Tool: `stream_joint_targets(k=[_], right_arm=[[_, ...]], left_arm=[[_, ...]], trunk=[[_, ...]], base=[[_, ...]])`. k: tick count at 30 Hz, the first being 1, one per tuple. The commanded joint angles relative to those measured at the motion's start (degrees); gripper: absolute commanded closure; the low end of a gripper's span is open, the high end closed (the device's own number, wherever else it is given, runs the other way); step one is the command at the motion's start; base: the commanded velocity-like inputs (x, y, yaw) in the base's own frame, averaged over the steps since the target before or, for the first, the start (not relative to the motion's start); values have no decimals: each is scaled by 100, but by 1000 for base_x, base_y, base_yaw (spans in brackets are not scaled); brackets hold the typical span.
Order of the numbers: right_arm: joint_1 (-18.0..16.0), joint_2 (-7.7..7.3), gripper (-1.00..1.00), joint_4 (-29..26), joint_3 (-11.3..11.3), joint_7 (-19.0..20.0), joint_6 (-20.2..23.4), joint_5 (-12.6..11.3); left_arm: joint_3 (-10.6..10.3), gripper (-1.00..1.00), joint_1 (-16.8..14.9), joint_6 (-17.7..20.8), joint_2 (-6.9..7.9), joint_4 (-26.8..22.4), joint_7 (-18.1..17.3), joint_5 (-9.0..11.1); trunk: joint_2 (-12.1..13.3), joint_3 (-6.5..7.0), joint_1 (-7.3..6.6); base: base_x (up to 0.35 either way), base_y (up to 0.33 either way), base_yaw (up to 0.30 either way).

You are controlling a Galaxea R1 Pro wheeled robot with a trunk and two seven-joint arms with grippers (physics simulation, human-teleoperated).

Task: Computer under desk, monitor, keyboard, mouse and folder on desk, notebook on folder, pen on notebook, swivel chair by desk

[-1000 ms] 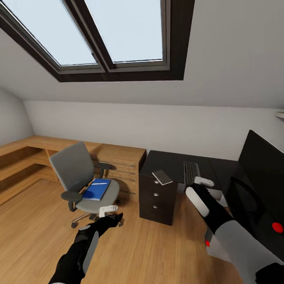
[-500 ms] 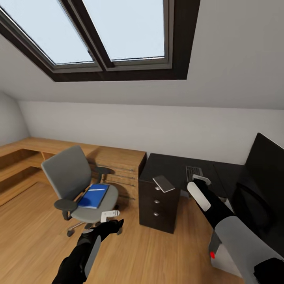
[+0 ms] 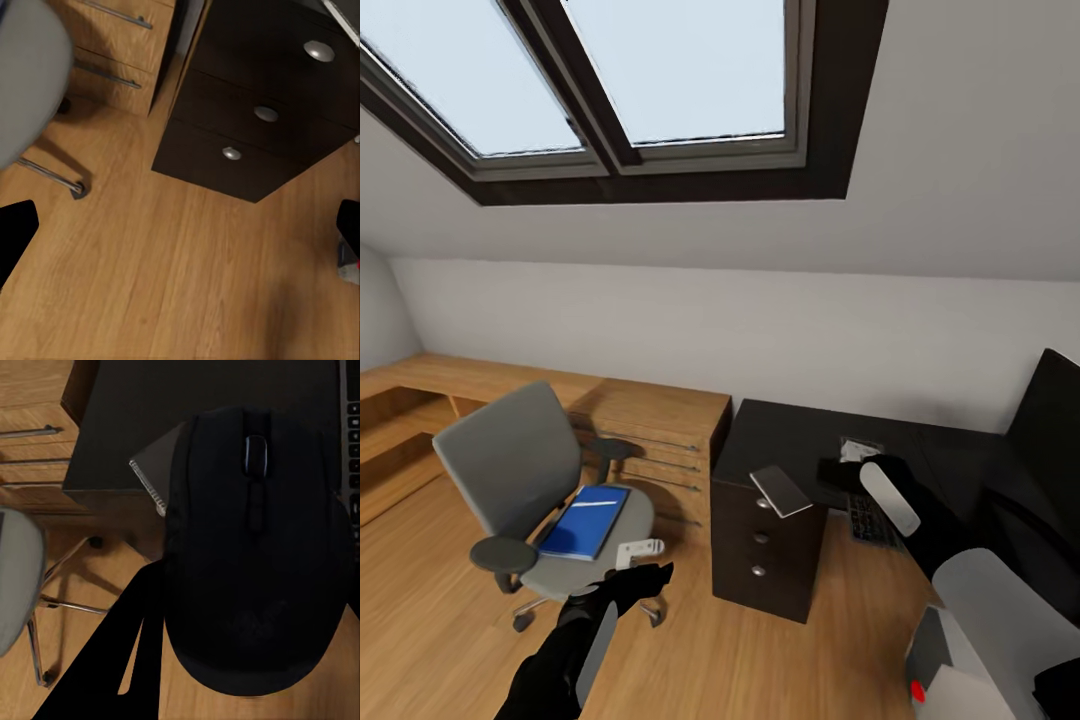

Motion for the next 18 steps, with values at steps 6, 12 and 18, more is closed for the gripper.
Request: stream_joint_targets(k=[6, 12, 18], right_arm=[[-6, -12, 100, 88, 25, -33, -14, -68], [-4, -13, 100, 111, 25, -25, -2, -73], [2, -5, 100, 117, 33, -29, 0, -74]], left_arm=[[25, -100, -5, 39, -8, 1, -28, 20], [29, -100, -5, 42, -8, 2, -29, 27], [30, -100, -6, 43, -8, 2, -26, 22]], trunk=[[-12, -13, 6], [-12, -13, 6], [-12, -13, 6]], base=[[328, 0, 0], [328, 0, 0], [328, 0, 0]])
